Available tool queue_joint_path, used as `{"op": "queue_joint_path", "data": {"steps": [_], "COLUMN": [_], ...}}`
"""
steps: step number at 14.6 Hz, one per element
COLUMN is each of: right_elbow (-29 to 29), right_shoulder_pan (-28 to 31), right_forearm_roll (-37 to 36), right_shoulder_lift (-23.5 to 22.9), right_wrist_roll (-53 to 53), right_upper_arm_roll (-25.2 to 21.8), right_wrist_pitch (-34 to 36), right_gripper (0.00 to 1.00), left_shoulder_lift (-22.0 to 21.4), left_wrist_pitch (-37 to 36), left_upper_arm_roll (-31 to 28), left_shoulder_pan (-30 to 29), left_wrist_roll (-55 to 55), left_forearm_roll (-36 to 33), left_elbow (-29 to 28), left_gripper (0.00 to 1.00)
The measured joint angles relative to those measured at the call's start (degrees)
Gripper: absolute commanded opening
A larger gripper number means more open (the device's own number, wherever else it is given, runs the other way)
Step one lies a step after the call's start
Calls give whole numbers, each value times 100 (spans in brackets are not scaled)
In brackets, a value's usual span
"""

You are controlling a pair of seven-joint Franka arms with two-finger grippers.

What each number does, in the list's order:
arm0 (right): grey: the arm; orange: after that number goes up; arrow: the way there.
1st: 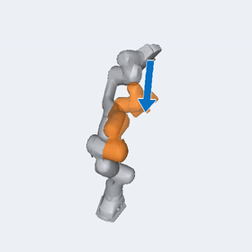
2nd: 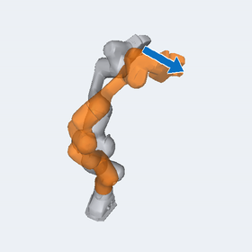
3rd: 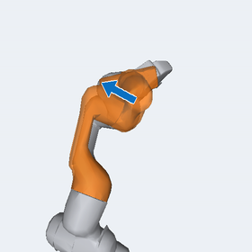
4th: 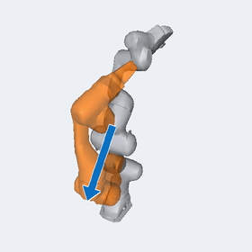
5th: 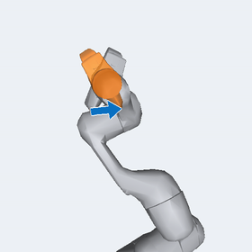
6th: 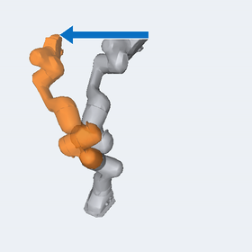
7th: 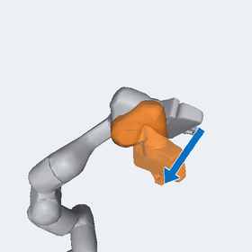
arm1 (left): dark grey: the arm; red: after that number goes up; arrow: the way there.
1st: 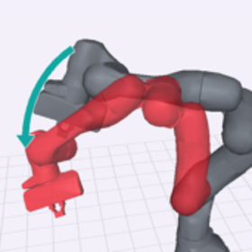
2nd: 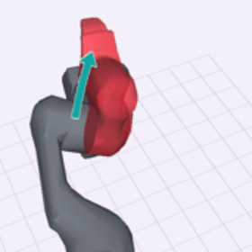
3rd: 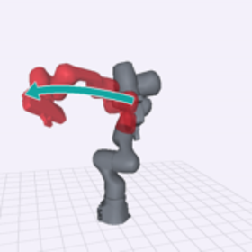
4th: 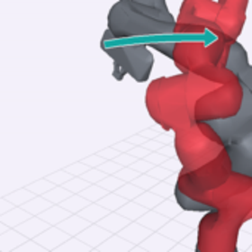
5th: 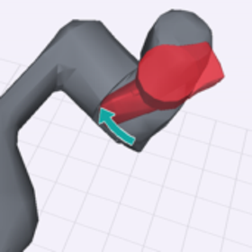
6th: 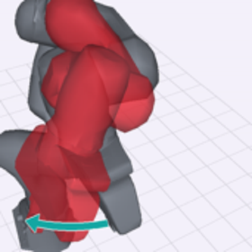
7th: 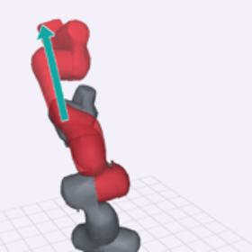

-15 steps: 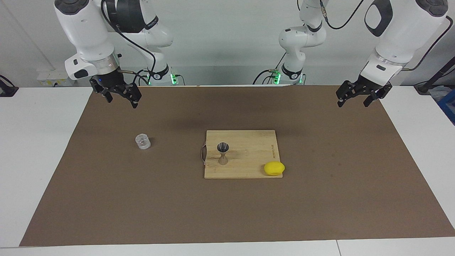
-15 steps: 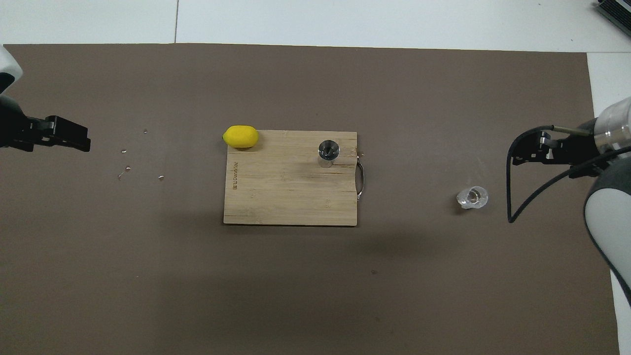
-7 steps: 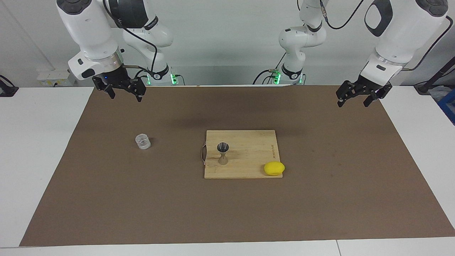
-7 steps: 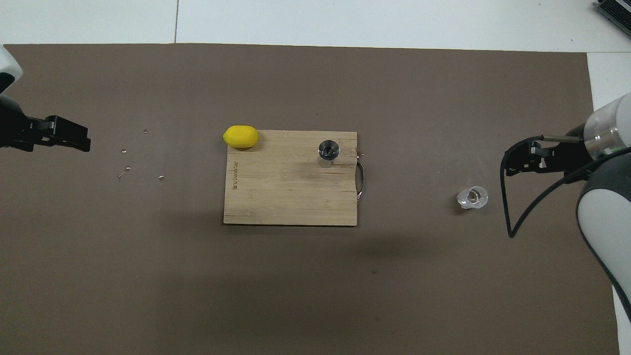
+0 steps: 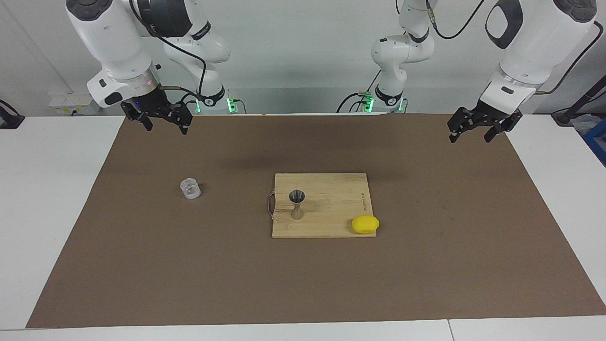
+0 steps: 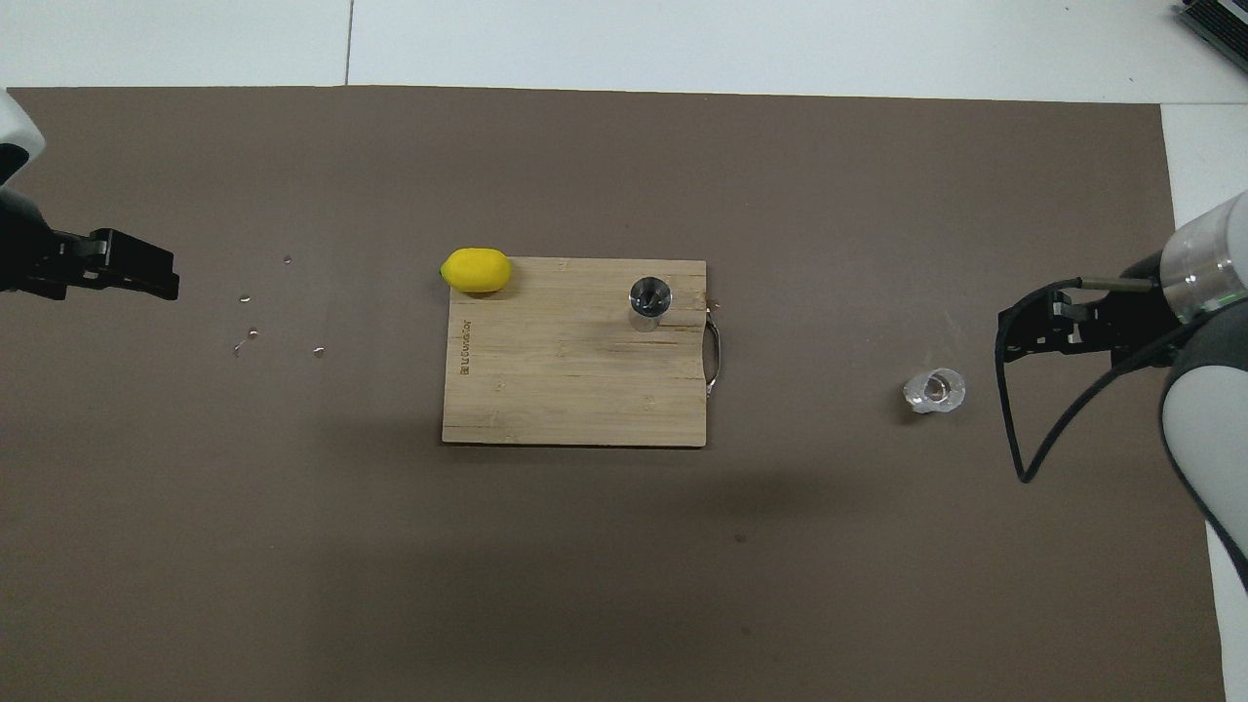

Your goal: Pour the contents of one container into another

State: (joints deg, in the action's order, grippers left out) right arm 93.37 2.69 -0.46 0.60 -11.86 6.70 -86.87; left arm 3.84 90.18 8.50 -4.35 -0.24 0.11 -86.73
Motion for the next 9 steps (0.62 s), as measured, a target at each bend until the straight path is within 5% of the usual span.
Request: {"op": "queue_joint_path", "data": {"steps": [9], "right_elbow": [-1], "right_shoulder_pan": [-7], "right_forearm_roll": [0], "right_shoulder_lift": [0], "right_wrist_roll": [257], "right_upper_arm_roll": [2], "right_wrist_pitch": [-212], "right_gripper": [100], "left_shoulder_lift": [0], "left_wrist_pitch": [0], "left_upper_arm_roll": [0], "left_shoulder_pan": [0], "left_wrist_roll": [0], "left_forearm_roll": [0], "left_elbow": [0], "left_gripper": [100]}}
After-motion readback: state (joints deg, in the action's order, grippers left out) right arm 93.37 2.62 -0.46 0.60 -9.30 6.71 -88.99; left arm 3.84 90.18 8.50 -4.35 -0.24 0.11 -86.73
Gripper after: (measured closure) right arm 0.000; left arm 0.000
